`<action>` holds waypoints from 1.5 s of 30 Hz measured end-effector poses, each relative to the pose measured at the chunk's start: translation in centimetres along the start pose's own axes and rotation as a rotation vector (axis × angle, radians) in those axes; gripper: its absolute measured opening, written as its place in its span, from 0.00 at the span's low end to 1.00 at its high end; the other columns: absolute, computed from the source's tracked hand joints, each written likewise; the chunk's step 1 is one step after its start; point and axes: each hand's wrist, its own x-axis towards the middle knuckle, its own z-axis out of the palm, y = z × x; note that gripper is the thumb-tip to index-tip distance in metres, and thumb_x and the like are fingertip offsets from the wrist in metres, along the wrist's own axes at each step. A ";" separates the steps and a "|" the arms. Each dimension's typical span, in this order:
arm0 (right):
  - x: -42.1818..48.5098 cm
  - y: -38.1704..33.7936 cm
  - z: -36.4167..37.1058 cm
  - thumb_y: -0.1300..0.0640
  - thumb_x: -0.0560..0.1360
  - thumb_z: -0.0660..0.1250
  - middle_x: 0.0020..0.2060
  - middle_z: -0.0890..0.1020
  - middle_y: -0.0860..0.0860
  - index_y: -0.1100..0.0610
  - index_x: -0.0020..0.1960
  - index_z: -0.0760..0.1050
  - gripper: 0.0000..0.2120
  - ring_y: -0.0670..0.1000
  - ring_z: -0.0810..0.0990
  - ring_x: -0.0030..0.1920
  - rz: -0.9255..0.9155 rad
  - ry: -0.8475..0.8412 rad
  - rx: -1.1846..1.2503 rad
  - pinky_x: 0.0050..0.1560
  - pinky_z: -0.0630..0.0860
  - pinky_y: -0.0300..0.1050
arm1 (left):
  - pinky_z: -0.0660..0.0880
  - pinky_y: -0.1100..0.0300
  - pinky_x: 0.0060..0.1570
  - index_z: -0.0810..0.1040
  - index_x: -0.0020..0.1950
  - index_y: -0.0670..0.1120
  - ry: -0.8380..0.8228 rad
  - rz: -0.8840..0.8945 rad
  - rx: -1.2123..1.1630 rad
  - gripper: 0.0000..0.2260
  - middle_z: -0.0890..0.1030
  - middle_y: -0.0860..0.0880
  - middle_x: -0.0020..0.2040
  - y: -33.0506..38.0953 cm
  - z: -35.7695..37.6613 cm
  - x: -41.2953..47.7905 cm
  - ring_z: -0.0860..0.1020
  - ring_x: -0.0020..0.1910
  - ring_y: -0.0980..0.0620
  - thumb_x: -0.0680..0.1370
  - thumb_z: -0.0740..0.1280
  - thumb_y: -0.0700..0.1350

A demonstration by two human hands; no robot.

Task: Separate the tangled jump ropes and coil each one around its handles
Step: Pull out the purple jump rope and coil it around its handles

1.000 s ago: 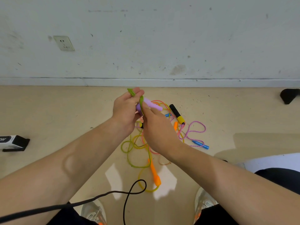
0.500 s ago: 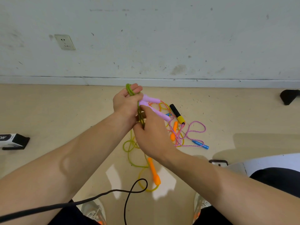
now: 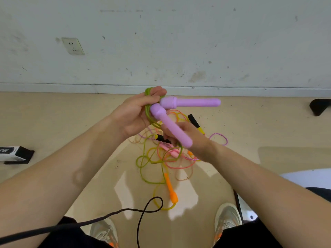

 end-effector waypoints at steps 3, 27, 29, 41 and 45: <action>0.2 -0.1 -1.8 0.53 0.77 0.67 0.34 0.76 0.53 0.66 0.44 0.80 0.15 0.50 0.71 0.36 0.043 -0.066 0.047 0.41 0.66 0.45 | 0.80 0.59 0.40 0.75 0.59 0.44 -0.116 0.006 0.132 0.14 0.80 0.51 0.49 0.8 -0.7 -0.9 0.81 0.44 0.51 0.74 0.64 0.37; -0.1 -0.8 -1.8 0.56 0.84 0.60 0.36 0.73 0.56 0.71 0.51 0.77 0.18 0.48 0.70 0.30 0.242 -0.088 -0.210 0.29 0.72 0.40 | 0.77 0.67 0.42 0.73 0.67 0.46 -0.087 0.185 0.888 0.24 0.80 0.50 0.61 -3.6 -1.4 -2.3 0.79 0.55 0.58 0.74 0.74 0.33; -0.2 -0.7 -1.6 0.55 0.84 0.60 0.35 0.74 0.56 0.70 0.48 0.78 0.19 0.48 0.70 0.28 0.224 -0.036 -0.238 0.28 0.73 0.39 | 0.78 0.62 0.51 0.72 0.67 0.46 -0.064 0.256 0.960 0.26 0.79 0.51 0.60 -4.3 -1.5 -2.0 0.78 0.60 0.56 0.72 0.75 0.35; 0.2 -1.5 -0.7 0.63 0.80 0.59 0.34 0.81 0.60 0.69 0.45 0.79 0.13 0.52 0.77 0.23 0.307 0.201 -0.138 0.27 0.78 0.43 | 0.64 0.77 0.56 0.70 0.70 0.43 0.088 0.587 1.213 0.26 0.76 0.50 0.59 -5.2 -1.3 -0.3 0.73 0.58 0.58 0.74 0.73 0.35; 0.0 -2.2 -0.7 0.65 0.81 0.61 0.36 0.81 0.57 0.67 0.46 0.79 0.10 0.51 0.80 0.30 0.399 0.267 0.407 0.37 0.83 0.45 | 0.63 0.79 0.56 0.69 0.70 0.43 0.212 0.644 1.182 0.26 0.74 0.49 0.60 -5.6 -1.2 -0.1 0.71 0.57 0.61 0.74 0.72 0.35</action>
